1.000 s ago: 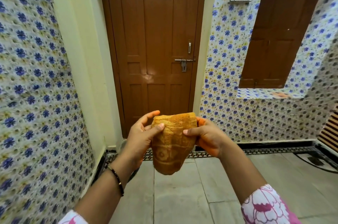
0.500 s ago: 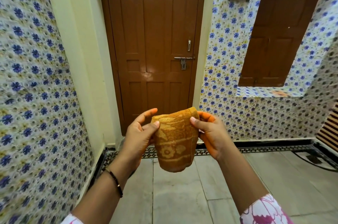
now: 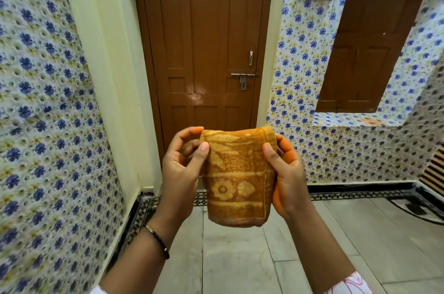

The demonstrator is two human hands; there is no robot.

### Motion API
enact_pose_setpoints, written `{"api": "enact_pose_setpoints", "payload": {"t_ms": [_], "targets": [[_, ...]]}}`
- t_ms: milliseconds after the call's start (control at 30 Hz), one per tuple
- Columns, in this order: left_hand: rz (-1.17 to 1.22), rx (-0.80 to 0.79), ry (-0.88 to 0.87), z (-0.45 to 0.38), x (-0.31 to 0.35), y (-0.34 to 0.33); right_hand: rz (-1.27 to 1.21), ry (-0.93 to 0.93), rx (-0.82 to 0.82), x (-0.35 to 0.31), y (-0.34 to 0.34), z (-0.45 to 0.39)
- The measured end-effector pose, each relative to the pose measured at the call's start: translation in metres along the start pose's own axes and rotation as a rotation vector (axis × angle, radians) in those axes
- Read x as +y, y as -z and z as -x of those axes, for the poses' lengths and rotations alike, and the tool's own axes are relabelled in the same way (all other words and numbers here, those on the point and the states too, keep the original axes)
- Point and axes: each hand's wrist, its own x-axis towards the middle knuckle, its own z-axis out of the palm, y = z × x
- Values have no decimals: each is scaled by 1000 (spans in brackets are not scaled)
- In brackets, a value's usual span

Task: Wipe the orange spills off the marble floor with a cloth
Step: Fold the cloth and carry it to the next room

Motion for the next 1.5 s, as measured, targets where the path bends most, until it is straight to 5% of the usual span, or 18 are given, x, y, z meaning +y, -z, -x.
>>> {"api": "enact_pose_setpoints", "payload": {"t_ms": [167,400,700,833,1067,1500], "targets": [[0,-95,64,1,-2,5,-20,-127,-98,6,2,7],[-42,-354,302,15,-8,17,-49,-265,-6,10,10,21],[79,-127,488,45,-37,21,212,-325,339,32,18,57],[156,-261,687,68,-54,17,135,-418,488,46,23,76],[114,-407,758,87,-75,-8,108,-622,281,14,74,118],[37,-702,823,171,-105,-228,206,-407,581,-107,230,238]]}}
